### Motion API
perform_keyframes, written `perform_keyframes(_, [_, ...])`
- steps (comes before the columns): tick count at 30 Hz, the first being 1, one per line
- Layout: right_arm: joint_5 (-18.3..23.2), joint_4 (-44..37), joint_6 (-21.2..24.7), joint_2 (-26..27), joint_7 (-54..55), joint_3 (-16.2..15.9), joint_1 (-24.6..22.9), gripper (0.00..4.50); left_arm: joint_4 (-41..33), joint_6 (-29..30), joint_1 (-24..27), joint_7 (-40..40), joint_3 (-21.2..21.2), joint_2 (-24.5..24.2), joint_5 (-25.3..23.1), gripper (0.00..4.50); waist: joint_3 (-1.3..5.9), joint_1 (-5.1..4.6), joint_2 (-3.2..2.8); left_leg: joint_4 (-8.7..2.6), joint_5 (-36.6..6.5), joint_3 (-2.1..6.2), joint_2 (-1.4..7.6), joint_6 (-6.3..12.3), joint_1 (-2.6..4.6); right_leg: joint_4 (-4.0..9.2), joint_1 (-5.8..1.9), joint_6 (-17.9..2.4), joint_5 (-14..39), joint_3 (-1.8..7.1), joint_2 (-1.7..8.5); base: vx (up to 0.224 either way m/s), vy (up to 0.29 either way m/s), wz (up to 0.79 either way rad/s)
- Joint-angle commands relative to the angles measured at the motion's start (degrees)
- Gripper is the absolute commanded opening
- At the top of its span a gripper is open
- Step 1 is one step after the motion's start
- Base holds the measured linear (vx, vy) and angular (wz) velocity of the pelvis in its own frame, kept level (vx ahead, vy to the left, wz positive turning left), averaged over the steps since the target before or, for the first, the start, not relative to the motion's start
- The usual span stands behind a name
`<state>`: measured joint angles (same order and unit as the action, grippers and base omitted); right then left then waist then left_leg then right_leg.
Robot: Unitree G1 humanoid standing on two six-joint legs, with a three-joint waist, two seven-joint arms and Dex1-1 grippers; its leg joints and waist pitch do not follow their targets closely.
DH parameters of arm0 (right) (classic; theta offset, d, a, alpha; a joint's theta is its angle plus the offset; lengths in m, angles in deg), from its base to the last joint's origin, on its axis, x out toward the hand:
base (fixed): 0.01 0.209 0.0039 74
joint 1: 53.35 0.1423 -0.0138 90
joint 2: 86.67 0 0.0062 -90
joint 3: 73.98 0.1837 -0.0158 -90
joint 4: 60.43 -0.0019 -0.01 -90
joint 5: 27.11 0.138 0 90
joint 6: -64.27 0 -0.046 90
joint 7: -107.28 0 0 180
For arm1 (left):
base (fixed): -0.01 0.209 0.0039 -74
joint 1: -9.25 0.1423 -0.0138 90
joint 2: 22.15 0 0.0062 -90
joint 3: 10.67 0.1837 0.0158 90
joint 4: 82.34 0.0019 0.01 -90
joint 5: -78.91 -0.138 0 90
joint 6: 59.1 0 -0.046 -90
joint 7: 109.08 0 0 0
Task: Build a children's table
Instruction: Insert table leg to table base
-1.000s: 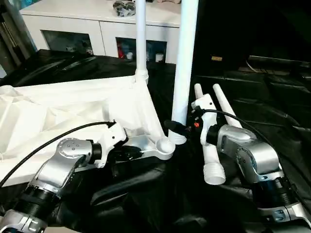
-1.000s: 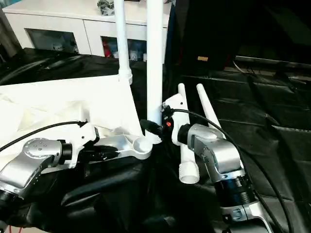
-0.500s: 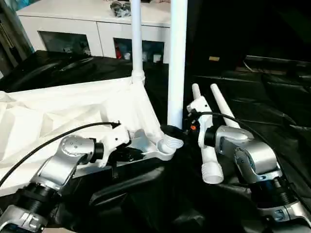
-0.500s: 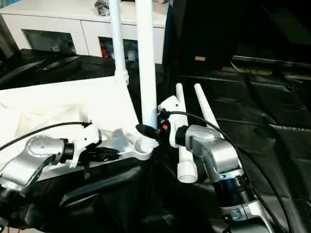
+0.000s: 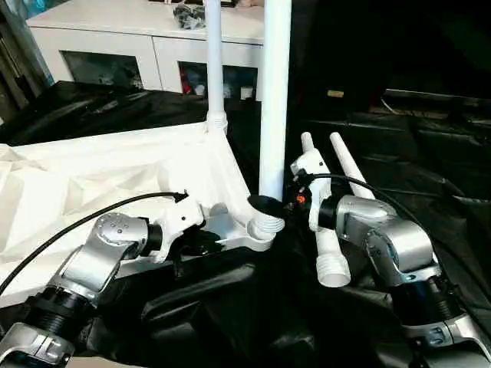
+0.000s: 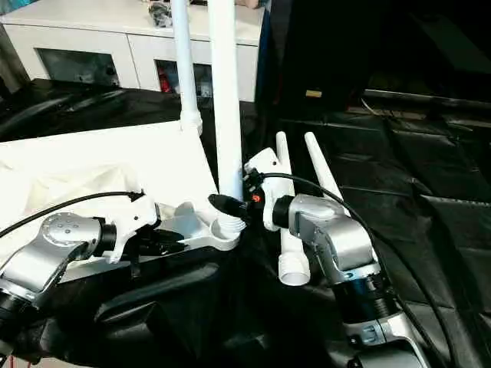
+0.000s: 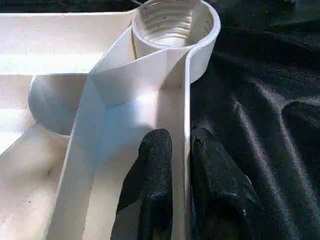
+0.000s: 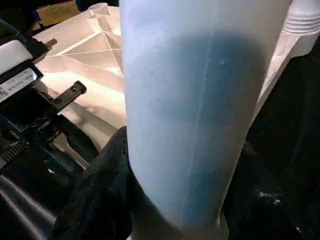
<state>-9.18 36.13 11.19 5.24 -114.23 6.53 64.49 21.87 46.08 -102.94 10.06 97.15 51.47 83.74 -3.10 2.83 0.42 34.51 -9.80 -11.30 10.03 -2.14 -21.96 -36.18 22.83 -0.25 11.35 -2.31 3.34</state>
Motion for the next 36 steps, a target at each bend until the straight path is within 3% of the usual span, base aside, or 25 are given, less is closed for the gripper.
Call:
perform_keyframes(1, [0.85, 1.25, -1.58, 0.53, 0.30, 1.06, 1.46, 1.91, 1.41, 1.30, 0.81, 0.55, 0.03, -0.79, -1.07, 0.36, 3.48, 0.15, 0.04, -4.19, -14.45, 1.74, 3.08, -2.12, 1.53, 5.06, -1.60, -9.97, 17.19, 2.87, 4.74, 0.000, 0.000, 0.00])
perform_keyframes(4, [0.69, 3.17, -3.81, 1.37, -0.06, 1.31, 1.45, 1.91, 1.65, 1.51, 0.57, -0.06, 0.00, -0.43, -0.50, 0.37, 3.46, 0.14, 0.06, -4.20, -14.43, 1.71, 3.06, -2.07, 1.51, 5.05, -1.61, -10.23, 16.75, 2.88, 4.72, 0.000, 0.000, 0.00])
perform_keyframes(5, [0.73, 3.58, -4.39, 1.57, -0.28, 1.40, 1.38, 1.91, 1.66, 1.59, 0.51, -0.14, 0.04, -0.38, -0.47, 0.08, 3.45, 0.15, -0.03, -4.22, -14.73, 1.73, 3.10, -2.14, 1.53, 5.07, -1.62, -10.20, 17.05, 2.88, 4.78, 0.000, 0.000, 0.00])
perform_keyframes(7, [0.39, 6.81, -8.25, 2.58, -0.99, 1.78, 1.09, 1.91, 1.78, 2.53, 0.21, -0.77, 0.23, 0.01, -0.11, 0.02, 3.47, 0.11, -0.02, -4.13, -15.35, 1.72, 3.08, -2.29, 1.58, 5.15, -1.52, -10.24, 17.74, 2.91, 4.93, 0.000, 0.000, 0.00])
perform_keyframes(11, [0.71, 9.68, -10.98, 3.83, -1.51, 2.75, 0.71, 1.91, 2.12, 3.23, -0.23, -0.85, 0.14, 0.62, 0.15, 0.01, 3.48, 0.08, 0.09, -4.25, -14.99, 1.74, 3.10, -2.11, 1.51, 5.07, -1.66, -10.35, 16.92, 2.88, 4.73, 0.000, 0.000, 0.00])
perform_keyframes(18, [0.24, 13.95, -13.90, 4.35, -2.30, 2.69, 0.08, 1.91, 2.29, 4.04, -0.94, -0.85, -0.47, 1.50, 0.83, 0.00, 3.49, 0.34, -0.25, -4.26, -15.11, 1.74, 3.10, -1.94, 1.56, 5.14, -1.68, -10.49, 17.07, 2.86, 4.80, 0.000, 0.000, 0.00])
perform_keyframes(28, [-0.59, 16.27, -15.67, 3.93, -3.79, 2.63, -0.95, 1.91, 3.14, 5.41, -2.28, -0.37, -1.15, 2.86, 1.19, 0.00, 3.41, 0.34, -0.54, -4.47, -17.89, 1.96, 3.13, -2.47, 1.71, 5.38, -1.58, -10.55, 18.65, 2.81, 4.76, 0.000, 0.000, 0.00])
perform_keyframes(36, [0.16, 13.32, -14.62, 2.57, -5.44, 2.60, -1.90, 1.91, 3.49, 5.43, -2.73, -1.15, -1.37, 2.67, 1.09, 0.00, 3.48, 0.42, -0.88, -4.42, -17.31, 1.96, 3.10, -2.10, 1.65, 5.35, -1.68, -11.10, 17.25, 2.81, 4.73, 0.000, 0.000, 0.00])
